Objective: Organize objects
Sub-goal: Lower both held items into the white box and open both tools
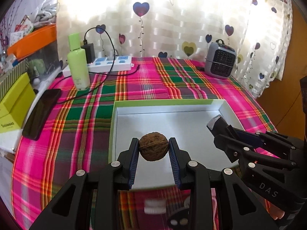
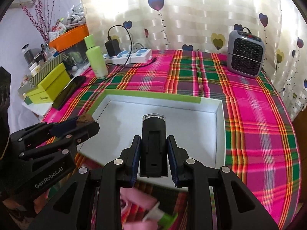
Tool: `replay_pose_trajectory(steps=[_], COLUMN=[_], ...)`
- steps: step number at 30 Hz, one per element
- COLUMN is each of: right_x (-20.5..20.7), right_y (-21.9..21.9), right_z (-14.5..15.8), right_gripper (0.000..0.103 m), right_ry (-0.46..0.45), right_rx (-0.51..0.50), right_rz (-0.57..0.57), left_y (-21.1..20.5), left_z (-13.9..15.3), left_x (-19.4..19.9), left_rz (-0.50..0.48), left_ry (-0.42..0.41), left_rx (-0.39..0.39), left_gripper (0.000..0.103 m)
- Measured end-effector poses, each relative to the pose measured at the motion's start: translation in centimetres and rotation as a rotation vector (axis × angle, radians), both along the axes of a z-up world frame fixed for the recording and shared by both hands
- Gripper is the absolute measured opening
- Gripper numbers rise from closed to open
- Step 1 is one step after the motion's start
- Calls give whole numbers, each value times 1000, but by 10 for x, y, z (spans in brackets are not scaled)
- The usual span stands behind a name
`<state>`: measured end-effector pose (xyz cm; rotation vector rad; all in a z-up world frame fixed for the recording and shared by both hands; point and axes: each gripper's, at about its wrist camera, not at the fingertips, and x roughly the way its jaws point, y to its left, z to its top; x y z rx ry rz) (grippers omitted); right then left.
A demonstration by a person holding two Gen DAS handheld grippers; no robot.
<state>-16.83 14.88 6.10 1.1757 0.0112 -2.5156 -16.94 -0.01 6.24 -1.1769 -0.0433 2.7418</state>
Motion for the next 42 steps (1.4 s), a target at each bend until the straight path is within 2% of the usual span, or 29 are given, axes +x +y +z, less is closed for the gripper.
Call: replay_pose_trajectory(steps=[9,12,17,42], right_x=[-38,-47,-55,-76], right_y=[-13,-16,-20,-20], right_z=[-17,-24,-27,-39], right_gripper=[28,28,28,28], right_ry=[-61,-84,-86,-125], right_rx=[32,37,49,49], right_rz=[-2,-9,-7,-33], left_y=[-1,-4,-4,6], left_z=[-16,-19,-26,-43], left_x=[-46,-54,-67,-85], left_rz=[4,17,14,-14], left_ry=[-61,-74,-94,-150], left_rx=[8,26,7,-23], left_gripper=[29,29,29,29])
